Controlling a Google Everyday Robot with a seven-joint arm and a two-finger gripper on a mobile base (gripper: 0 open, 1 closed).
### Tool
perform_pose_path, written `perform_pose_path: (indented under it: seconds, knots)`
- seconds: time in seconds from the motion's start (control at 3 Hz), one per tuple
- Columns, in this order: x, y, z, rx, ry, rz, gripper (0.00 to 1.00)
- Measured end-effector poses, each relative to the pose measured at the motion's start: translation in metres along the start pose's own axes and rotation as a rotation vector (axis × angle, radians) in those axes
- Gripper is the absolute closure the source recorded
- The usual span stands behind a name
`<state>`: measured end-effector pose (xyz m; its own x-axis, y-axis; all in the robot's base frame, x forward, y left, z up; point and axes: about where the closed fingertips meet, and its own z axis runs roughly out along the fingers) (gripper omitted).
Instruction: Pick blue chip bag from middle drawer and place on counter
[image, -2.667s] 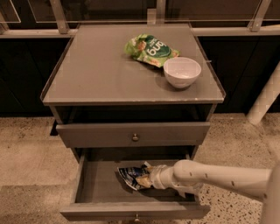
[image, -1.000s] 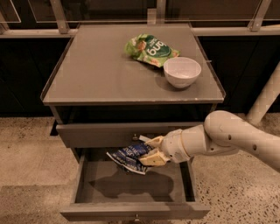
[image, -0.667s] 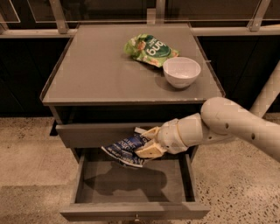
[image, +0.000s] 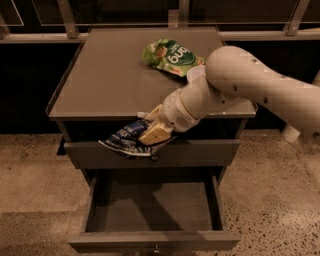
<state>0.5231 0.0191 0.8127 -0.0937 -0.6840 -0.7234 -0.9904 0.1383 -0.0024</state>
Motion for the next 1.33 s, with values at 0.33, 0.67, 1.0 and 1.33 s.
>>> perform_pose_path:
  seconds: [0.33, 0.67, 1.0, 1.33]
  knots:
    - [-0.043, -0.023, -0.010, 0.000, 0.048, -0.035, 1.00]
    - [-0.086, -0.038, -0.014, 0.010, 0.104, -0.074, 1.00]
    - [-0.113, -0.061, -0.021, 0.048, 0.118, -0.086, 1.00]
    - [-0.109, -0.090, -0.030, 0.120, 0.111, -0.065, 1.00]
